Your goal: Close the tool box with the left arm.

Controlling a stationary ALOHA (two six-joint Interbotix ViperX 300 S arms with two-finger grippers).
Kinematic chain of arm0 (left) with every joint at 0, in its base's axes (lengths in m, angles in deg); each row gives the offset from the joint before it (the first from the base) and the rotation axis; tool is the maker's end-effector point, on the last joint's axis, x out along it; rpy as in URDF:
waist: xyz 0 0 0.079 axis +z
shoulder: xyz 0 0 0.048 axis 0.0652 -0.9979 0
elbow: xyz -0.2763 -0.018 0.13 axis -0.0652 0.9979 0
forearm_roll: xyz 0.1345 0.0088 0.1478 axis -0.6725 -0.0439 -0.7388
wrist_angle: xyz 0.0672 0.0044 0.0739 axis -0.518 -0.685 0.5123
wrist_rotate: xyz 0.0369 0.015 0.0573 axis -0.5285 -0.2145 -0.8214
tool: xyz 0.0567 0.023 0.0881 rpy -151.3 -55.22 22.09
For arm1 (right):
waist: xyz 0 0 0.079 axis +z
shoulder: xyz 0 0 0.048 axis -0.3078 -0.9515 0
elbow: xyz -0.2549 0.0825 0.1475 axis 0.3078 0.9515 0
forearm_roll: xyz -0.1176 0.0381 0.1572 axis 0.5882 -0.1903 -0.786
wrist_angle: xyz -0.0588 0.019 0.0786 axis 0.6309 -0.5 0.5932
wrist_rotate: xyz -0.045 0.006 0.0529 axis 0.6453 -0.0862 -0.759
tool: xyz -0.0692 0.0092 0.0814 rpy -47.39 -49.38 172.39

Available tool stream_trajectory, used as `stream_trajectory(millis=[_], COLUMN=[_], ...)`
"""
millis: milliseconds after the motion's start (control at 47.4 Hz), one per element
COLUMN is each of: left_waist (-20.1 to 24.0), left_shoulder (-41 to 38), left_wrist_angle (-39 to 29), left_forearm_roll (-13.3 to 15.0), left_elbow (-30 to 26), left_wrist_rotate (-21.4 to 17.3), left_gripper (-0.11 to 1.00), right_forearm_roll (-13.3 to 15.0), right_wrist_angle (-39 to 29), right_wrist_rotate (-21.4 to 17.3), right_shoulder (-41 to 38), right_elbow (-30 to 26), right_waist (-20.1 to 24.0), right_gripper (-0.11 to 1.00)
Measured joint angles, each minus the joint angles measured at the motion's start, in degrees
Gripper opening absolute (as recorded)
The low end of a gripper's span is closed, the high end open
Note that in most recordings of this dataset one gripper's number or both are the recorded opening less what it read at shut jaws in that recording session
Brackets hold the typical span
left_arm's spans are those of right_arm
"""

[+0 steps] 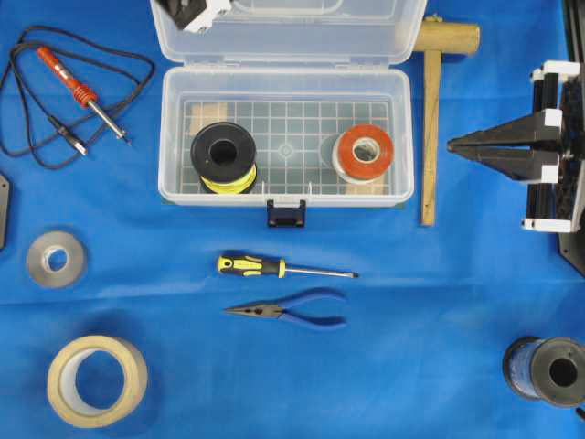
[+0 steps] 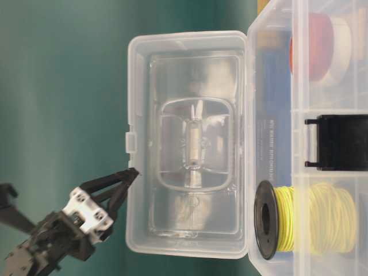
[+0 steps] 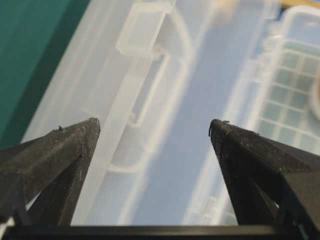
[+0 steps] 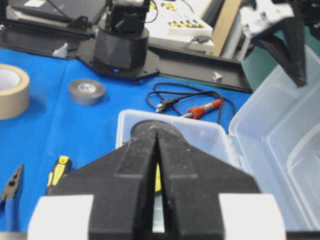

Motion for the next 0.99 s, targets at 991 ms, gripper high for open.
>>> stream_trajectory(millis=[991], left_waist=[-32.2], left_shoulder=[15.8], left_wrist_angle=[-1.4], left_forearm_roll=[0.6], left_elbow=[13.8], left_wrist_rotate=[20.7], left_gripper=[0.91], right_forearm_roll=[0.1], right_wrist_angle=[-0.1], right_wrist_rotate=[0.0], right_shoulder=[0.2], right_elbow=[0.0], right_waist=[0.0], right_gripper=[0.0])
